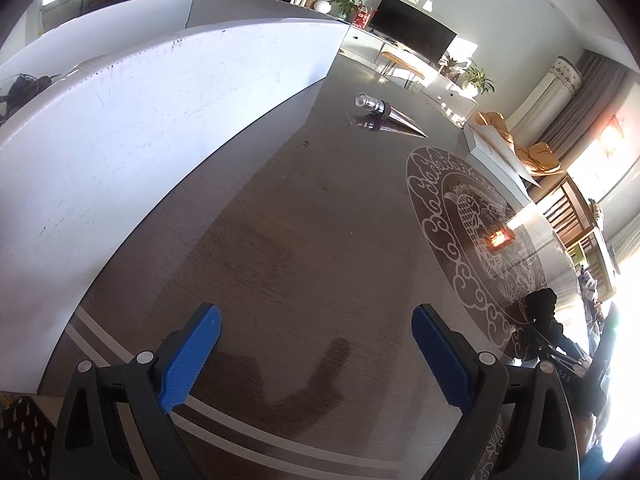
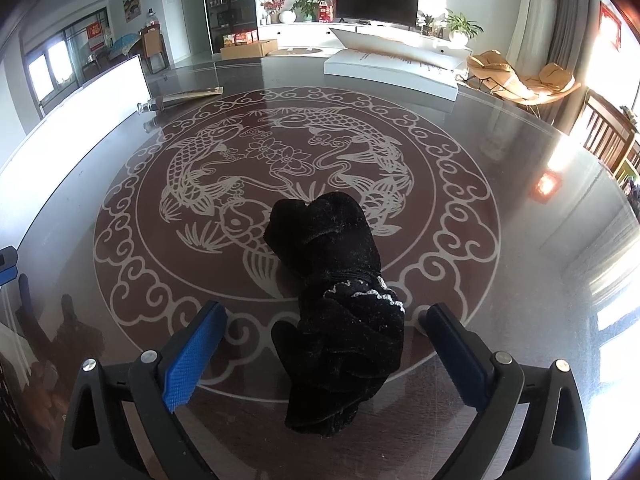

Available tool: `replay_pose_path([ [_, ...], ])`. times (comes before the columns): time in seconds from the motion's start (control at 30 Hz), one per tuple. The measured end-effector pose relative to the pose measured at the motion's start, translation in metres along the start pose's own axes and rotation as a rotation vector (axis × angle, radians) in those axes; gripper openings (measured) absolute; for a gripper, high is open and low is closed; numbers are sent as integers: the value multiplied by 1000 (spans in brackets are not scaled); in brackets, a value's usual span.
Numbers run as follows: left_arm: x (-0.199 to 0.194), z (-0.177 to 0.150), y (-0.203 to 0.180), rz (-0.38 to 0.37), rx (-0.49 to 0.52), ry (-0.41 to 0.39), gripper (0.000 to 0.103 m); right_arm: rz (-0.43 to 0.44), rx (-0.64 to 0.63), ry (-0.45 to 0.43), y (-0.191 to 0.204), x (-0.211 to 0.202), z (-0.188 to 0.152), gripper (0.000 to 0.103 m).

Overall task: Organize objects
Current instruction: 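Grasp the gold cream tube with the left tool while right tool holds the fabric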

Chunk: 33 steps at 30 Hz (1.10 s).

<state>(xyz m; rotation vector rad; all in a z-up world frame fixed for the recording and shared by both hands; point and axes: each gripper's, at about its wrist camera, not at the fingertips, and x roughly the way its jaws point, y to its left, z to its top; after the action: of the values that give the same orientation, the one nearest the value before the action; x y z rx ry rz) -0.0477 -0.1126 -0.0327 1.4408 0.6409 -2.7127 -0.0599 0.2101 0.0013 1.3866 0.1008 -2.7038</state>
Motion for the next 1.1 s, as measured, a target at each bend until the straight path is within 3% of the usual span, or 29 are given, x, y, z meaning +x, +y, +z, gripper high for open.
replay_pose_path([
  [0.47, 4, 5, -19, 2, 99, -3, 98, 5, -3, 2, 1, 1, 1, 103],
  [0.57, 14, 32, -43, 25, 248, 1, 97, 5, -3, 2, 2, 1, 0, 103],
  [0.67, 24, 77, -71, 56, 419, -46, 97, 5, -3, 2, 2, 1, 1, 103],
  [0.83, 81, 148, -112, 110, 644, -5, 97, 5, -3, 2, 2, 1, 1, 103],
  [0.93, 122, 175, -128, 131, 706, 37, 97, 7, -5, 2, 2, 1, 1, 103],
  [1.1, 174, 206, -136, 158, 689, 78, 97, 6, -5, 2, 3, 2, 1, 103],
])
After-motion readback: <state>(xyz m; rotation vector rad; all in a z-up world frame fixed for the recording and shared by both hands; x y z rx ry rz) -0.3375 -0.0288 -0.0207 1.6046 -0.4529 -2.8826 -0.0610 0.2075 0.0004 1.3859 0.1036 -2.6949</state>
